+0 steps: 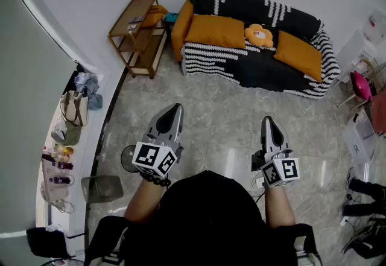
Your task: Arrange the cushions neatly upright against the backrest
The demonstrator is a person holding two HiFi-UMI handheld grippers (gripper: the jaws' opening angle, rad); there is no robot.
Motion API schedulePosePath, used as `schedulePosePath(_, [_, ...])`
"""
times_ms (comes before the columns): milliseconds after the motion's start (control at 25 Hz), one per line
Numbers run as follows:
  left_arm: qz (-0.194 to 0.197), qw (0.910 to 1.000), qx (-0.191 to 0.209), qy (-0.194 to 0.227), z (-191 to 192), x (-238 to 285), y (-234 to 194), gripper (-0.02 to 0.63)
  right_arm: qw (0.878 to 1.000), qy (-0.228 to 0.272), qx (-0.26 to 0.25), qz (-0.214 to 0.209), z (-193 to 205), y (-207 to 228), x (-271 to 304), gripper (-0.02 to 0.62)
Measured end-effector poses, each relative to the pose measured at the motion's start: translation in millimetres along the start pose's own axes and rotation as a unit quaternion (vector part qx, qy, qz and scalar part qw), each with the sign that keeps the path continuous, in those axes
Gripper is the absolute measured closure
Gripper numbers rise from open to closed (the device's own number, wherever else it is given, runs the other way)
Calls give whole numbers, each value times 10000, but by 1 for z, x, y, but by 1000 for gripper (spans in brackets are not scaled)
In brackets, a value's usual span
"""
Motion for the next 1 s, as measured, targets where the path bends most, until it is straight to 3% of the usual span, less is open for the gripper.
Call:
schedulePosePath(560, [72, 9995, 159, -279, 16, 21, 49, 589, 9994, -147, 278, 129, 7, 52, -38, 568])
schedulePosePath(920, [157, 9988, 345, -302, 23, 37, 94, 586, 9998, -202, -14, 76, -2, 81, -66, 563])
schedulePosePath(960, [178, 9986, 395, -309, 24, 39, 100, 568, 9998, -181, -96, 27, -4, 82, -67, 513])
schedulePosePath(1000, [172, 9984, 431, -308, 25, 41, 104, 484, 9997, -170, -143, -30, -5, 83, -68, 375])
Point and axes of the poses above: the fingertips, and each gripper's own axes: x forward along the fingers, y to its right, z out of its underside, the point moved 5 cm from there along -x, backward along the fingers, and after that the axes turned 6 degrees about -z, right-handed, at the moved point
